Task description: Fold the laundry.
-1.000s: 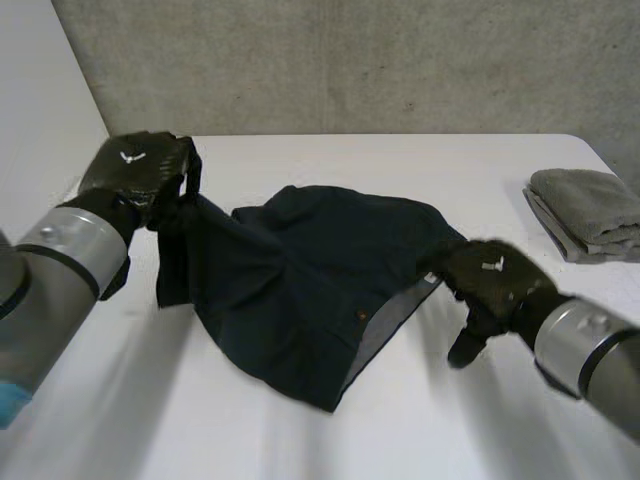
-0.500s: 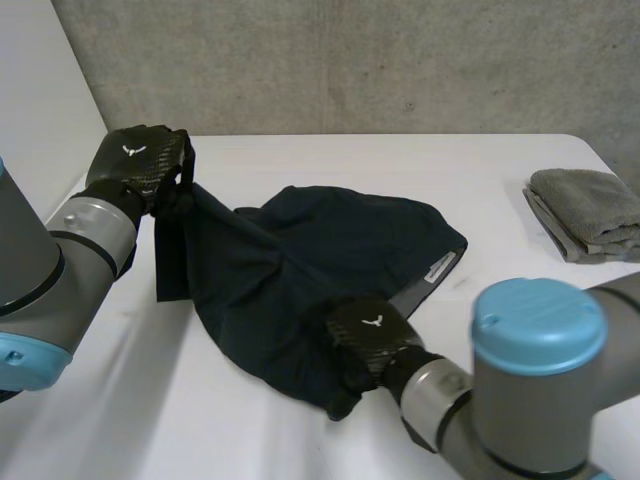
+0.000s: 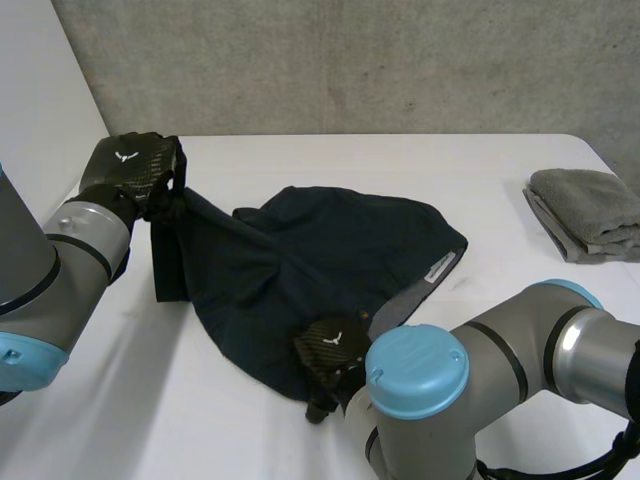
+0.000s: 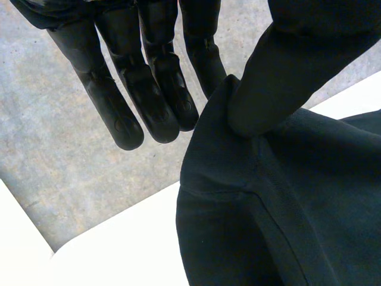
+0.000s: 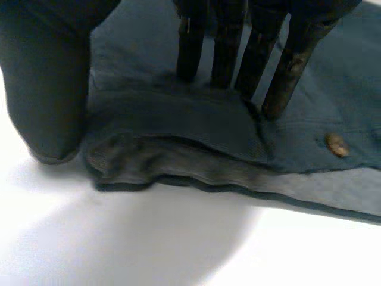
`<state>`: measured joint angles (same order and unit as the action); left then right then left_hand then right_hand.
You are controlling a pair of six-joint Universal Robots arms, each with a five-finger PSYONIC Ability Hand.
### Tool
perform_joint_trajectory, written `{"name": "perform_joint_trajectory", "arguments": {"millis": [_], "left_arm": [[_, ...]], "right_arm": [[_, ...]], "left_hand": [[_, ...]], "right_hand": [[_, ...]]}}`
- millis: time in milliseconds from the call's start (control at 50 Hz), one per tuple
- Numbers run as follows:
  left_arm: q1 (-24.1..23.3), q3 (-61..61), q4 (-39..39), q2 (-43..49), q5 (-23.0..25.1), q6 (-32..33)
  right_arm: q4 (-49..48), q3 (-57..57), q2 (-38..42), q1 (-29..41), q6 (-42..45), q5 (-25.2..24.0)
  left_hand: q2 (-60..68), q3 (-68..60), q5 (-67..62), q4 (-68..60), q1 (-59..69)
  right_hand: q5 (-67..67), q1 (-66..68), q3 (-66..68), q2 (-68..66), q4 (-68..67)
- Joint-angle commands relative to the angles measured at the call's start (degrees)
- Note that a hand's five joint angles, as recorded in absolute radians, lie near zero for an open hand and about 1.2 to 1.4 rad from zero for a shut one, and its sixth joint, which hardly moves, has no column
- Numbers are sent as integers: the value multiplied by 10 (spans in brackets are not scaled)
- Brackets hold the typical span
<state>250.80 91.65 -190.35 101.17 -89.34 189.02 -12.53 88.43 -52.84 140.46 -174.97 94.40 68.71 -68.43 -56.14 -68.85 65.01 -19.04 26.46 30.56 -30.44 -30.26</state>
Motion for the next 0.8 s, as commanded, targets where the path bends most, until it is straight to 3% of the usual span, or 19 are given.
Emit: {"name": "perform_joint_trajectory", "arguments": {"millis": [20, 140, 180, 300, 380, 460, 580, 700, 800], "left_arm": [[0, 4, 0, -1, 0, -1], [0, 7, 0, -5, 0, -1], [-1, 10, 0, -6, 0, -1], [-3, 13, 4, -6, -1, 0], [-2, 13, 8, -10, 0, 3], [0, 10, 31, -39, 0, 5], [0, 2, 110, -113, 3, 0], [-13, 34, 139, -176, 7, -15], [-20, 59, 135, -159, 7, -33]], "right_arm": [[-42, 8, -3, -3, 22, 20], [-51, 10, -10, -8, 22, 18], [-51, 10, -10, -8, 22, 11], [-44, 8, -15, -27, 22, -12], [-35, 5, -76, -65, 33, -45], [63, -19, -188, -161, 100, -97], [224, -104, -288, -231, 232, -141], [385, -175, -322, -244, 306, -154], [453, -164, -309, -259, 311, -163]], "left_hand": [[113, -116, -139, -112, 150], [113, -116, -139, -112, 150], [113, -116, -139, -112, 150], [113, -116, -139, -112, 150], [113, -116, -139, -112, 150], [113, -116, -139, -112, 150], [113, -116, -139, -112, 150], [113, -116, -139, -112, 150], [113, -116, -139, -112, 150]], "right_hand": [[-246, 272, 231, -232, -234], [-372, 398, 357, -358, -360], [-509, 535, 494, -495, -497], [-510, 535, 494, -496, -497], [-510, 535, 494, -496, -497], [-510, 535, 494, -496, -497], [-510, 535, 494, -496, -497], [-510, 535, 494, -496, -497], [-510, 535, 494, -496, -497]]}}
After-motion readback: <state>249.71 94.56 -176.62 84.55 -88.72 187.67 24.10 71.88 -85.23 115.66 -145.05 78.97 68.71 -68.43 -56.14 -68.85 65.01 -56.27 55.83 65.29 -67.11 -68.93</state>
